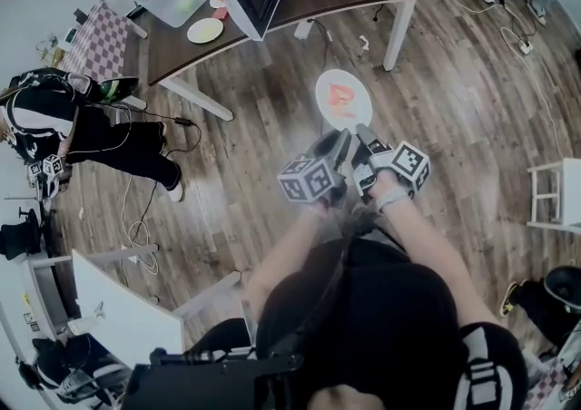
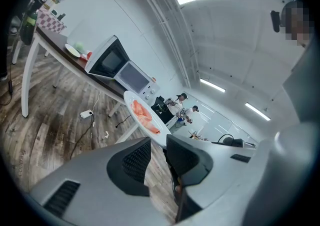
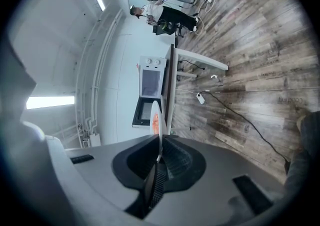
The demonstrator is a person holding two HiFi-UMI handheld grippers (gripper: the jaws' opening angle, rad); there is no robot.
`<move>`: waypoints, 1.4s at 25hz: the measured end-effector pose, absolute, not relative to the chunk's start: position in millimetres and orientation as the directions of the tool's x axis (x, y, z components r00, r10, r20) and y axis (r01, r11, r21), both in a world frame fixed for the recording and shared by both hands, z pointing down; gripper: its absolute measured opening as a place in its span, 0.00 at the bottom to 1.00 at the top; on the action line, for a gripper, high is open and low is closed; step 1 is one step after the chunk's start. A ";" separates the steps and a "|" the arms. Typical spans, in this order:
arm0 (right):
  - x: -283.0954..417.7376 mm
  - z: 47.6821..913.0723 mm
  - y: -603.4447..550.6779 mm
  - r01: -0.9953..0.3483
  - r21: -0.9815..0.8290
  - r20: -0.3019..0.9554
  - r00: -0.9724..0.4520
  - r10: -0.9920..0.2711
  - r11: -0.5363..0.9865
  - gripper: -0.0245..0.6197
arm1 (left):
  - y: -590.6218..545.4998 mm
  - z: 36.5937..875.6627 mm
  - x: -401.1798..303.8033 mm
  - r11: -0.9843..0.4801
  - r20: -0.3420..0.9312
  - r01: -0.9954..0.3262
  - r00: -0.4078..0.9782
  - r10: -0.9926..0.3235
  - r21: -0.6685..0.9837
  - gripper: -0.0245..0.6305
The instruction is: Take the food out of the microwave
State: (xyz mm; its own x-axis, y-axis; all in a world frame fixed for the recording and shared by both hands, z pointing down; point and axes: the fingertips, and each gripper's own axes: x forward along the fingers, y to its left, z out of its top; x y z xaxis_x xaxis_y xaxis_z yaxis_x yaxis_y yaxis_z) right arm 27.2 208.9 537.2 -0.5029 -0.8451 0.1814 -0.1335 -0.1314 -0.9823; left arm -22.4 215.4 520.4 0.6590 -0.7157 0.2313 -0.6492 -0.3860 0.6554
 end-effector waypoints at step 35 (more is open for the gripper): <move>10.1 550.0 239.0 -0.135 -0.976 0.215 -0.492 -0.843 -0.170 0.07 | 245.3 533.4 -39.2 -0.371 0.264 -0.640 0.676 -0.688 0.672 0.19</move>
State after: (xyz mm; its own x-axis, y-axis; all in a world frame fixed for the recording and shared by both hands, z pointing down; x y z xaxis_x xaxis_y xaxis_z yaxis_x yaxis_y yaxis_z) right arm 10.1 239.0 550.0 -0.4924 -0.8435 0.2147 -0.1346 -0.1699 -0.9762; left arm -39.2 245.3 533.4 0.6760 -0.6881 0.2636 -0.6402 -0.3714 0.6724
